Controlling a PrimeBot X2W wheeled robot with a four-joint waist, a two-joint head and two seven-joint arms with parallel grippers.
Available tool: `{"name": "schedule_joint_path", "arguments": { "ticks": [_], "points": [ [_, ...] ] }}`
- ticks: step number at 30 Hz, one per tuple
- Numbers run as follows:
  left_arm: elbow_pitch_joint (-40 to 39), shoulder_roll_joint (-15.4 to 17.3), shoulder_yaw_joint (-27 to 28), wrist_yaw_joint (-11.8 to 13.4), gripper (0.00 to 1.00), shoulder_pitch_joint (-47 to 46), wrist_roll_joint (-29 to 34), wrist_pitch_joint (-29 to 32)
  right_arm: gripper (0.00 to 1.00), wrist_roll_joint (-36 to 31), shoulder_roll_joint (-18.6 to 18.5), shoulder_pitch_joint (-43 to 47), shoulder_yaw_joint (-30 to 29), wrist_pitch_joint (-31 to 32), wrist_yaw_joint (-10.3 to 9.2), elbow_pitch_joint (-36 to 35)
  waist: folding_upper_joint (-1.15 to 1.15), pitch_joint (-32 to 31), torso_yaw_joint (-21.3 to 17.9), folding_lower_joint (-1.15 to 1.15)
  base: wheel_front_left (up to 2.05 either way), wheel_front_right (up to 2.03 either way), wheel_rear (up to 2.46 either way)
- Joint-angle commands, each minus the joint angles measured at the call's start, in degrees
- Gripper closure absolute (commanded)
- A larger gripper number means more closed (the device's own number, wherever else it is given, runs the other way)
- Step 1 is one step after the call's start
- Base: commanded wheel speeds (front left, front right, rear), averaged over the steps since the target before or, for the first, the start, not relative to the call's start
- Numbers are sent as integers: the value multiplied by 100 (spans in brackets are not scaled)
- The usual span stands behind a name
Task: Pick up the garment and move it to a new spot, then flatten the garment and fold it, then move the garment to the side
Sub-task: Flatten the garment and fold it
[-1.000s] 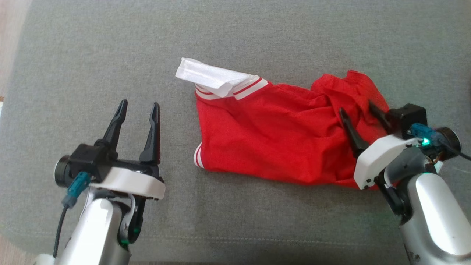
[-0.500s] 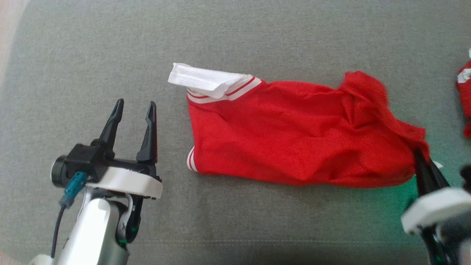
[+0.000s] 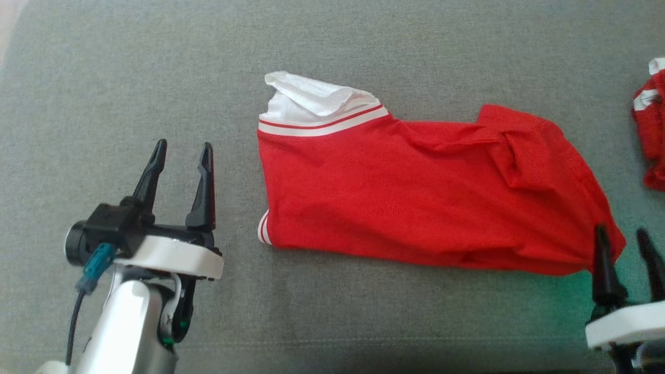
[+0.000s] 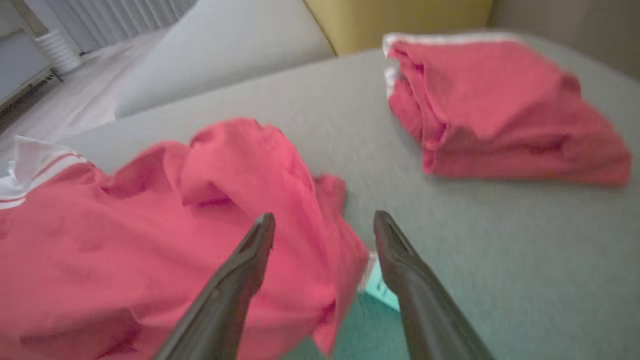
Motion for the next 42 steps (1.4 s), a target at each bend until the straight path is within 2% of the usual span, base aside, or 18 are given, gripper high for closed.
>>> {"name": "schedule_joint_path", "arguments": {
  "ticks": [1, 8, 14, 30, 34, 42],
  "points": [
    [-169, 118, 247, 21, 0, -24, 49, -33, 0, -157, -61, -234, 150, -143, 19, -316, 0, -24, 15, 0, 0, 0, 0],
    [-169, 108, 260, 76, 0, 95, 40, -33, 0, -988, -60, -780, 762, -384, 19, -853, 0, -229, 85, 0, 0, 0, 0],
    [-169, 100, 190, 99, 0, 223, 31, -18, 0, -1088, -60, -945, 1159, -282, 19, -804, 0, -412, 178, 0, 0, 0, 0],
    [-250, 152, 112, 174, 0, 323, -4, 36, 0, -882, -60, -898, 1180, -279, 19, -564, 0, -517, 181, 0, 0, 0, 0],
    [-288, 156, 92, 191, 0, 301, -9, 39, 0, -763, -64, -954, 880, -61, 19, -262, 0, -463, 184, 0, 0, 0, 0],
    [-349, 189, 72, 179, 0, 165, -25, 33, 0, -416, -462, -1410, 362, 784, 19, 333, 0, -145, 184, 0, 0, 0, 0]
  ]
}}
